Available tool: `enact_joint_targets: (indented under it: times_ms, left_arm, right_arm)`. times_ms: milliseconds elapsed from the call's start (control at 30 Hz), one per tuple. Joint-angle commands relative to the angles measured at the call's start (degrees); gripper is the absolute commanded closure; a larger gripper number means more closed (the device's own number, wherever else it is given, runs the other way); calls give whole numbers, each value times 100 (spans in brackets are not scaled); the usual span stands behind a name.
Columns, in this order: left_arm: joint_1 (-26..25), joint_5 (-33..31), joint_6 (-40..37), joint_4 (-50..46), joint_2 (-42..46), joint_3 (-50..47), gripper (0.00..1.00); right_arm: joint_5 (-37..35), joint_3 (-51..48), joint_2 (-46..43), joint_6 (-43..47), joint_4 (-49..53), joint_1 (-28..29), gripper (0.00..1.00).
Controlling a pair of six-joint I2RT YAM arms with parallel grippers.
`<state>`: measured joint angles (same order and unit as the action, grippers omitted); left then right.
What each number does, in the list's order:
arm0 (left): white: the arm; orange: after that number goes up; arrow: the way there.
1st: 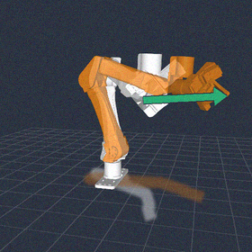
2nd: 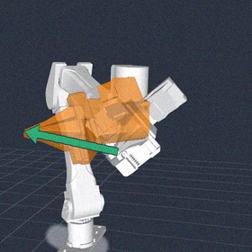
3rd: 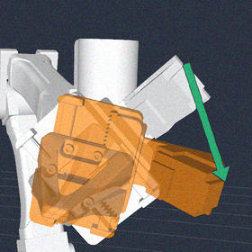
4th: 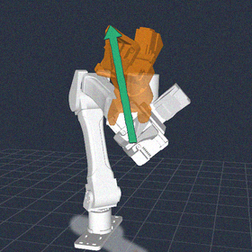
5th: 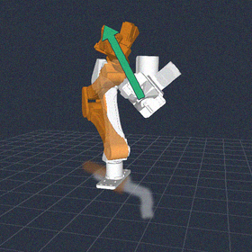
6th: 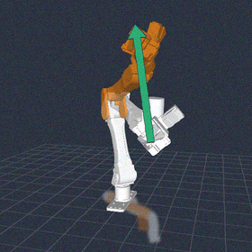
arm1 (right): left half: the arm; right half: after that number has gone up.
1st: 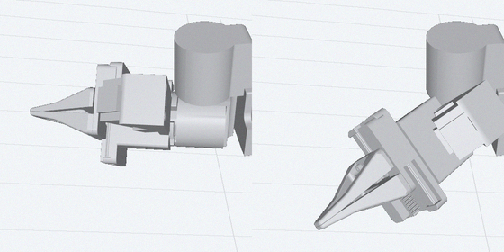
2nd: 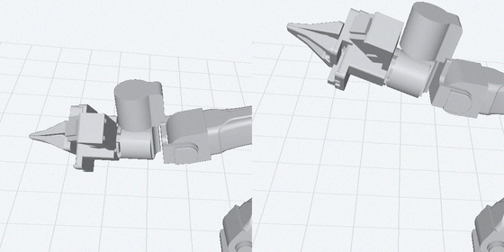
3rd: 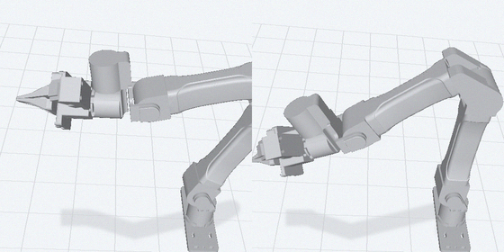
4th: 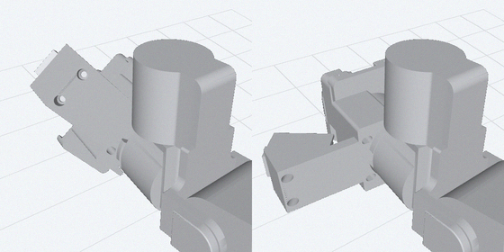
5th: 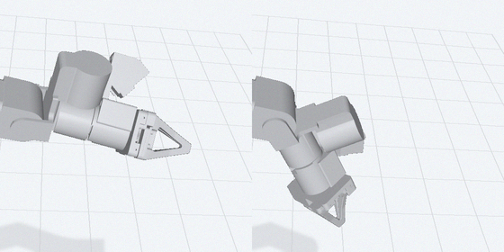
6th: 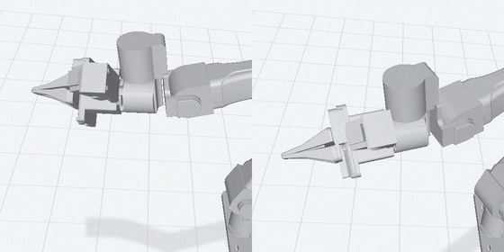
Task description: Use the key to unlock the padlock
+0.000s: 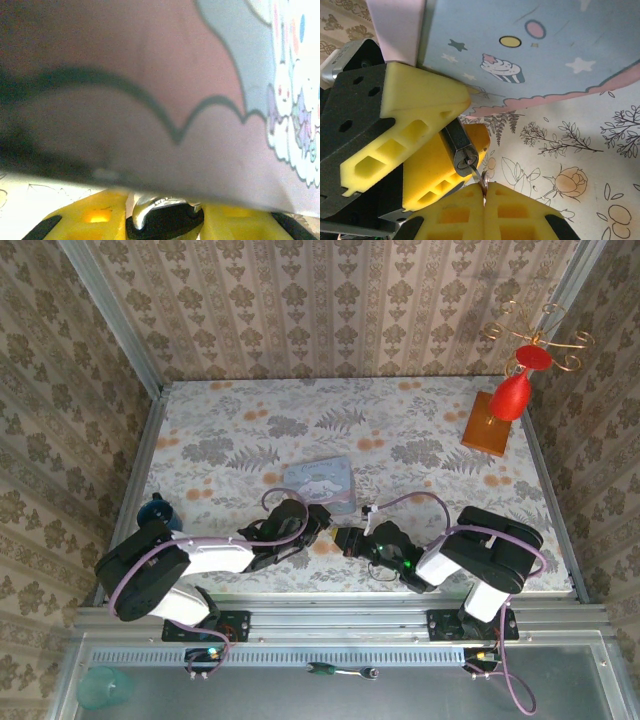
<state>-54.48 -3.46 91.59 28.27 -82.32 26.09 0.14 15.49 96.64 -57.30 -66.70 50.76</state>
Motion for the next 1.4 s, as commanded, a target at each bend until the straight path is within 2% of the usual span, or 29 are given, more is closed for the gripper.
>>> enact_joint_targets:
  times_ms: [0, 100, 233, 433, 633, 733, 900, 1000, 1100, 1200, 1300, 1367]
  left_arm:
    - [-296, 385, 62, 467, -83, 177, 100]
    - [-335, 364, 151, 590, -190, 100, 100]
    - [-301, 347, 180, 644, -179, 14, 100]
    - [-246, 259, 69, 375, 30, -41, 100]
    - [-24, 365, -139, 223, 209, 138, 100]
    - [63, 321, -324, -217, 365, 283, 100]
    - [394, 366, -425, -471, 536, 157, 100]
    - [554, 347, -529, -747, 739, 141, 100]
    - [649, 303, -653, -914, 937, 176, 100]
    - [701, 329, -806, -1220, 1071, 331, 100]
    - [706, 295, -828, -1442, 1203, 372, 100]
    - [707, 260, -810, -1512, 1290, 328, 100]
  right_arm:
    - [291, 393, 57, -189, -483, -156, 100]
    - [458, 629, -8, -113, -227, -181, 100]
    - [419, 727, -185, 221, 427, -137, 91]
    - [357, 632, -484, 381, 728, -214, 89]
    - [463, 703, -758, 827, 1520, -311, 71]
    - [654, 617, -904, 938, 1637, -466, 67]
    - [632, 608, -1548, 1589, 2580, -462, 61]
    - [490, 523, -2078, 2084, 3093, -467, 60]
    - [314, 403, -2230, 2665, 3214, -457, 60]
    - [-22, 319, -2157, 3257, 3017, -242, 60]
    - [-839, 231, -1975, 4426, 2444, 379, 60]
    - [-1211, 141, -1757, 4884, 1929, 536, 59]
